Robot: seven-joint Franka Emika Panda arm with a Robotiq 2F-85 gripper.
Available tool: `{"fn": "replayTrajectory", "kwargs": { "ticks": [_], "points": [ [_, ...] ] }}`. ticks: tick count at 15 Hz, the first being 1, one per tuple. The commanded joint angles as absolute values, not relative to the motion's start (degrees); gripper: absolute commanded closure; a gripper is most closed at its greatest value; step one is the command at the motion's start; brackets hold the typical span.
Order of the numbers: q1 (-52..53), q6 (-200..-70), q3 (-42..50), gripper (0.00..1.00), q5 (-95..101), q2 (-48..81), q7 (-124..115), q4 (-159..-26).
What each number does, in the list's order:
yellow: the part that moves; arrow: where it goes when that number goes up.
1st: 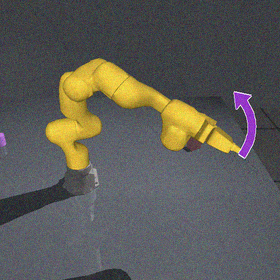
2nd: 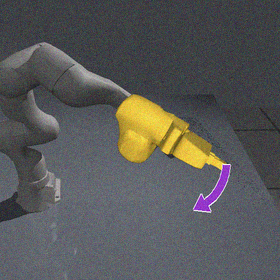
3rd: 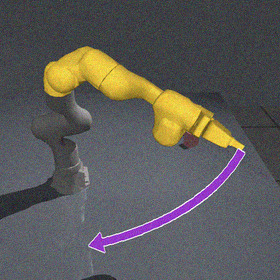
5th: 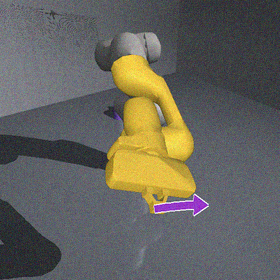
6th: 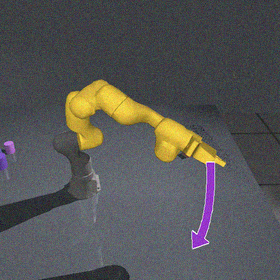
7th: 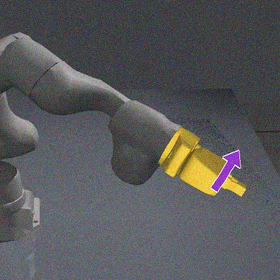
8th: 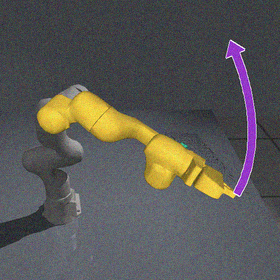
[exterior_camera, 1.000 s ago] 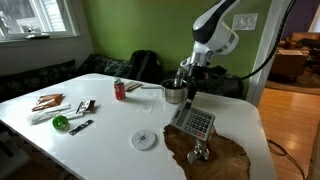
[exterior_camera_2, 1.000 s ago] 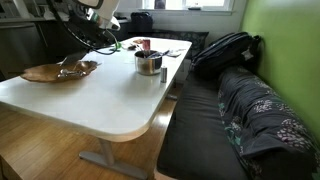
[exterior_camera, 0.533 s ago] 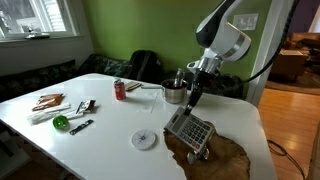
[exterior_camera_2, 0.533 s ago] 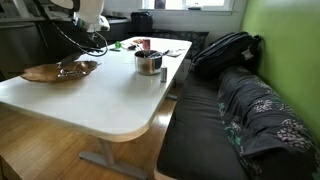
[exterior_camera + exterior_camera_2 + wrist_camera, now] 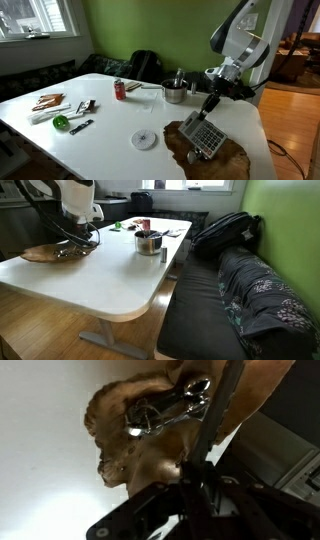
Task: Put the calculator on the wooden plate
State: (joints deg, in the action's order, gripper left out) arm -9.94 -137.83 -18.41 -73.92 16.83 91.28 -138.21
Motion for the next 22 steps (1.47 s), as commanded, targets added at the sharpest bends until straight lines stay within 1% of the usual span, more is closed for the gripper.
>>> {"fn": "replayTrajectory", "kwargs": {
  "ticks": [1, 4, 7, 13, 14, 15, 17, 21, 22],
  "points": [
    [-7.27, -132.12, -11.83, 0.96, -85.68, 18.01, 103.15, -139.39],
    [-5.79, -126.04, -7.48, 0.96, -89.8, 21.11, 107.48, -138.4],
    [-4.29, -120.64, -4.73, 0.96, -89.82, 24.86, 107.71, -136.61],
    [-2.1, -116.49, -1.73, 0.96, -88.76, 29.61, 104.02, -134.11],
    [-1.93, -116.57, -1.41, 0.58, -89.05, 29.97, 103.14, -133.98],
    [-1.71, -116.76, -1.11, 0.57, -89.19, 30.13, 102.32, -133.74],
    [-0.43, -119.15, -0.61, 0.44, -89.31, 28.17, 99.06, -134.02],
    [4.37, -131.51, -0.9, 0.15, -88.53, 16.64, 93.36, -136.38],
    [5.31, -134.56, -1.34, 0.06, -88.18, 13.67, 93.0, -136.88]
  ]
}}
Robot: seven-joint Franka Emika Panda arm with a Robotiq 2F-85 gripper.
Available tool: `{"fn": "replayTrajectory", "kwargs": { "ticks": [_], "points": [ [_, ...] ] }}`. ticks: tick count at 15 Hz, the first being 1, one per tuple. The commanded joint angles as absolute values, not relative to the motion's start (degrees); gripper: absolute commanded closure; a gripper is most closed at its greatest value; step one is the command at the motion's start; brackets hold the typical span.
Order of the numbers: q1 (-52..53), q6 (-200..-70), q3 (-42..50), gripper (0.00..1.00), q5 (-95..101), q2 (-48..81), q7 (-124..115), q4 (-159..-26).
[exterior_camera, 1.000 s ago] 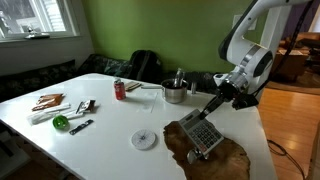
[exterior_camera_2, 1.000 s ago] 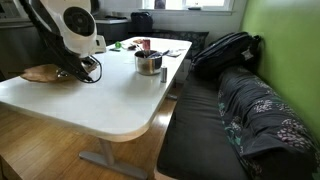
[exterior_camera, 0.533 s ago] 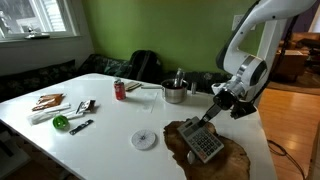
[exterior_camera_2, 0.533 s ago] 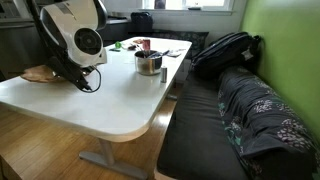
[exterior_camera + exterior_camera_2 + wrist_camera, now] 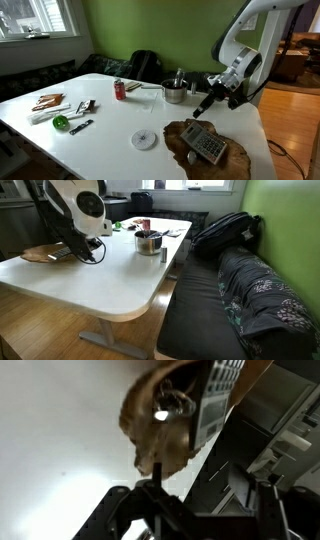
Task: Put the calculator on the wooden plate
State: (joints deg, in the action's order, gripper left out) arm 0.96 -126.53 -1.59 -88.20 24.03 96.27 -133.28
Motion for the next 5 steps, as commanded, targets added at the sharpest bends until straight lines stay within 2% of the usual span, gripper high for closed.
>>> {"fn": "replayTrajectory", "kwargs": {
  "ticks": [1, 3, 4, 5],
  "points": [
    [6.11, -136.84, -2.08, 0.01, -88.19, 10.86, 93.96, -137.31],
    [7.87, -140.31, -3.58, 0.0, -85.33, 6.99, 94.36, -136.31],
    [5.94, -137.19, -3.08, 0.02, -87.2, 12.11, 94.8, -133.94],
    [6.71, -138.57, -3.75, 0.0, -86.72, 9.7, 94.49, -134.03]
  ]
}}
